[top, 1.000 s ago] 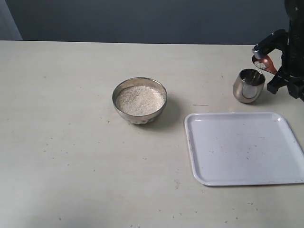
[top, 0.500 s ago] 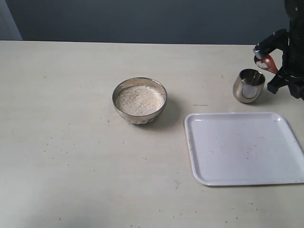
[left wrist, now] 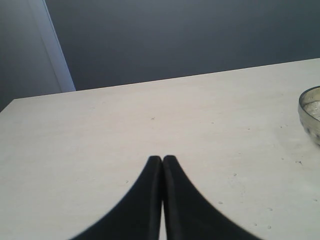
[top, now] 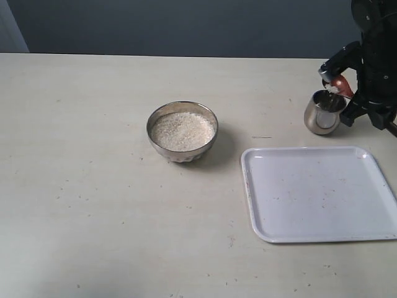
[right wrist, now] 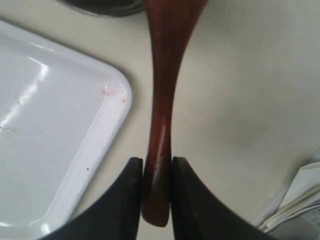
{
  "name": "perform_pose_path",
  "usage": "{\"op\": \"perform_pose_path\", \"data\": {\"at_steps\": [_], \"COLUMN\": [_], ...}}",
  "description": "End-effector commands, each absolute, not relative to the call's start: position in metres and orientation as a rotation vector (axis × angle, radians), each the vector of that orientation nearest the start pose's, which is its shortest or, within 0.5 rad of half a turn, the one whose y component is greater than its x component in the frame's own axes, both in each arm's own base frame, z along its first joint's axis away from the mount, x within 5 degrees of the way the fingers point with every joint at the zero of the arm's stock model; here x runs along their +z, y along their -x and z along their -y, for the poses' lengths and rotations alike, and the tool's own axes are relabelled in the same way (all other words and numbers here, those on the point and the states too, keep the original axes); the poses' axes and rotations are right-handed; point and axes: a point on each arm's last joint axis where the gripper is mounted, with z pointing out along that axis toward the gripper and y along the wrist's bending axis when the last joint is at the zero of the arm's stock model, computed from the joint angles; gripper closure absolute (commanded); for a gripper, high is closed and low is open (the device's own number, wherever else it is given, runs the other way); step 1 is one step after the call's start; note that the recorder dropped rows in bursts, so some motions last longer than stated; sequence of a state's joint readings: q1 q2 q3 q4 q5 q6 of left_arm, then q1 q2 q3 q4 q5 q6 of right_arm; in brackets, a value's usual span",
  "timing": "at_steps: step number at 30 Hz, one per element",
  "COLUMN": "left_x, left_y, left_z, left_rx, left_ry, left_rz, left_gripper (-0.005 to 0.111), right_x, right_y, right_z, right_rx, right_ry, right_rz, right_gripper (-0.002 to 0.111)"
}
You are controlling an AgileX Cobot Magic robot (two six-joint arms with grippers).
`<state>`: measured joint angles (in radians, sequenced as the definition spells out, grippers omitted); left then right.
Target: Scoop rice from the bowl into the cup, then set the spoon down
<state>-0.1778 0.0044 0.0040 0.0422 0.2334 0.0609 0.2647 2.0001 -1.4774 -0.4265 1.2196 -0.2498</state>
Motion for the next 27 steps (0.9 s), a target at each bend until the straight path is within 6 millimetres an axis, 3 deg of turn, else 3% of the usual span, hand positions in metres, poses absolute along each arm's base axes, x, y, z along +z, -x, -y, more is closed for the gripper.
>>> {"op": "perform_pose_path", "data": {"at_steps": [1,8,14,22,27], "left_x": [0.192,0.192,0.192,0.192,0.192], "left_y": [-0.055,-0.055,-0.055,-0.055,-0.055], "left_z": [0.009,0.009,0.009,0.009,0.009], "left_rx": [-0.055,-0.055,-0.055,-0.055,-0.055], "left_ry": [-0.231,-0.231,-0.231,-0.231,-0.231], "left_rz": [-1.7,-1.7,-1.7,-1.7,-1.7], "left_gripper": [0.106,0.106,0.106,0.106,0.106], "right_x": [0.196,0.196,0.198,0.181,0.18], "right_y": [-0.382,-0.382,-0.38,-0.369,-0.367], "right_z": [-0.063,-0.062,-0.078,-0.07,-0.077], "right_rx": [-0.679,-0.708,-0.757,-0.868,-0.84], "right_ry": [1.008,0.96,1.014,1.04,1.044], "right_rz": [-2.975,-2.975,-2.925,-2.957,-2.961], "right_gripper": [0.109,0.109,0.109,0.109,0.109]}}
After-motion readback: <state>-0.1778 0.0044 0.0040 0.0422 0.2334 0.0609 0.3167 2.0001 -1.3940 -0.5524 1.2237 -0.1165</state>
